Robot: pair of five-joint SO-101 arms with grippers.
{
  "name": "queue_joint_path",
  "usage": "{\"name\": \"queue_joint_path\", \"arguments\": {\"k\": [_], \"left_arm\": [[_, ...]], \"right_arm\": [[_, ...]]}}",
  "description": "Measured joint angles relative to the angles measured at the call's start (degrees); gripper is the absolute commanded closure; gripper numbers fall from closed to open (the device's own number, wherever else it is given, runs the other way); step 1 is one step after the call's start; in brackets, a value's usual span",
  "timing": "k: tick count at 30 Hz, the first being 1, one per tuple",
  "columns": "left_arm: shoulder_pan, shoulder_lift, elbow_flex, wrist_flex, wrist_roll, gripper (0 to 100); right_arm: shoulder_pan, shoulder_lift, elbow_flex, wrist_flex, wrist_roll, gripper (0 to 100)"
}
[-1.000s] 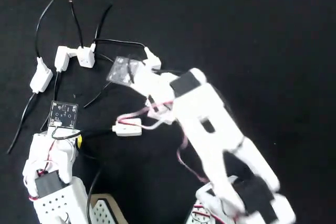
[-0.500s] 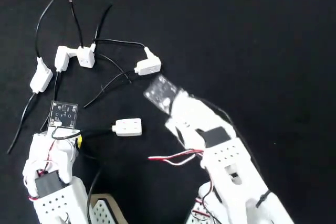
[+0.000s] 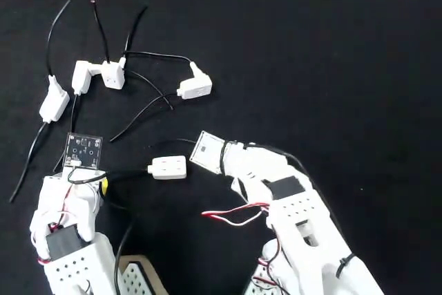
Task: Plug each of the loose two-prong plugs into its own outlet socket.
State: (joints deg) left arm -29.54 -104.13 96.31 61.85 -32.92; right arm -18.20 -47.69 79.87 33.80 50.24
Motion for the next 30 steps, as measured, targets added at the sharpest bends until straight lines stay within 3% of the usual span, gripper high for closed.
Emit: {"name": "queue_joint_path", "arguments": {"k": [7, 12, 23, 30], "left_arm": [[0.0, 0.0, 0.0, 0.0, 0.0, 74], [0.0, 0.0, 0.0, 0.0, 0.0, 74], [0.0, 0.0, 0.0, 0.0, 0.0, 74], [0.0, 0.0, 0.0, 0.0, 0.0, 74]], "right_arm": [[0.0, 0.0, 0.0, 0.7, 0.0, 81.9], [0.0, 1.5, -9.7, 10.3, 1.7, 85.5], [6.8, 42.2, -50.2, 33.7, 3.4, 88.4], [7.0, 52.8, -54.9, 34.2, 4.8, 88.4]]}}
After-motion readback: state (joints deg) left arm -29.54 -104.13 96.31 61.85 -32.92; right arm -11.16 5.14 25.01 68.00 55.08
